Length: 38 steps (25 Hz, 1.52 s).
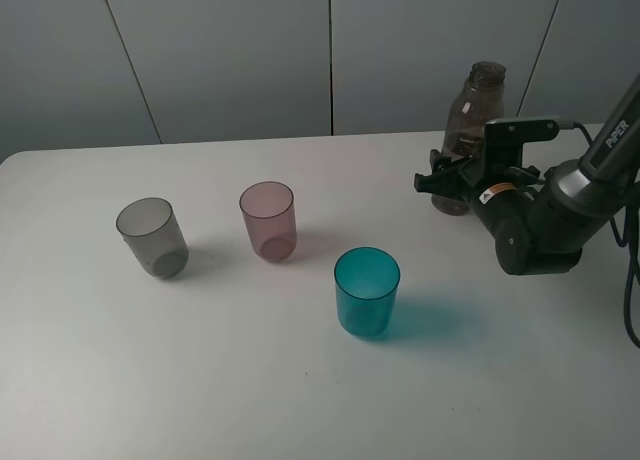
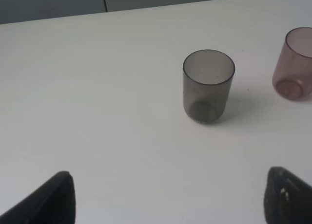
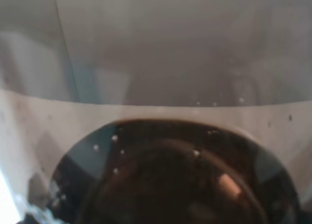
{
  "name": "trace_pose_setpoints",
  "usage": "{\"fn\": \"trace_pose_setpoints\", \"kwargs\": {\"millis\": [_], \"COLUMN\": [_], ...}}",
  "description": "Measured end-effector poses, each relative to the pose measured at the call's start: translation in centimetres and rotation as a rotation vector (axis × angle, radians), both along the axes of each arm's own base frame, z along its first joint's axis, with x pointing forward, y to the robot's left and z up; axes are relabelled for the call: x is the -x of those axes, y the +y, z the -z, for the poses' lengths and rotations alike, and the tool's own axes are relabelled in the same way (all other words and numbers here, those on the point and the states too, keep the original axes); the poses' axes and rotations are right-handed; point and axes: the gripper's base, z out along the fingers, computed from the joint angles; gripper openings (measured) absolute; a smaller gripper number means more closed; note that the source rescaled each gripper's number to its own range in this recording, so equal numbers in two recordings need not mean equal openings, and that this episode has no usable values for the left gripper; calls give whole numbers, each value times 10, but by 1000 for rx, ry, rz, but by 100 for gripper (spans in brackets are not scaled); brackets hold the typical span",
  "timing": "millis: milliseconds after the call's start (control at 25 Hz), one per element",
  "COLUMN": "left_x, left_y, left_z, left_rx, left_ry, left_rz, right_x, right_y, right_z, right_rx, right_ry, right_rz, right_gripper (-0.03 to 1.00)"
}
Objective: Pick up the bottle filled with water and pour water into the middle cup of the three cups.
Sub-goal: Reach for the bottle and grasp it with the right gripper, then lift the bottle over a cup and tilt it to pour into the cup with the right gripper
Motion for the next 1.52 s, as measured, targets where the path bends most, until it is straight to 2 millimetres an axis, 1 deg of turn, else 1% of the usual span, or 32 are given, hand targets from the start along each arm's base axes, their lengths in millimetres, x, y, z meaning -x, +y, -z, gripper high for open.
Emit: {"fn": "trace_pose_setpoints", "kwargs": {"millis": [480,840,1000,1240,1400,1520], "left_x": [0,0,0,0,0,0], "left_y": [0,0,0,0,0,0], "left_z": [0,0,0,0,0,0], "left_rx": [0,0,0,0,0,0], "left_ry": [0,0,0,0,0,0], "left_rz": [0,0,0,0,0,0], "right_x": [-1,-12,-14,-19,-32,-45], "right_y": [1,6,9,14,25,34], "right_z": [-2,-9,-20,-50,-74,-85], "right_rx": [-2,-10,-12,-20,-14,17], "right_ry": [6,-14,-48,-134,-191,-188], "right_rz": [-5,-28,-57,-96,-167,-256], "right_gripper": [0,0,0,0,0,0]}}
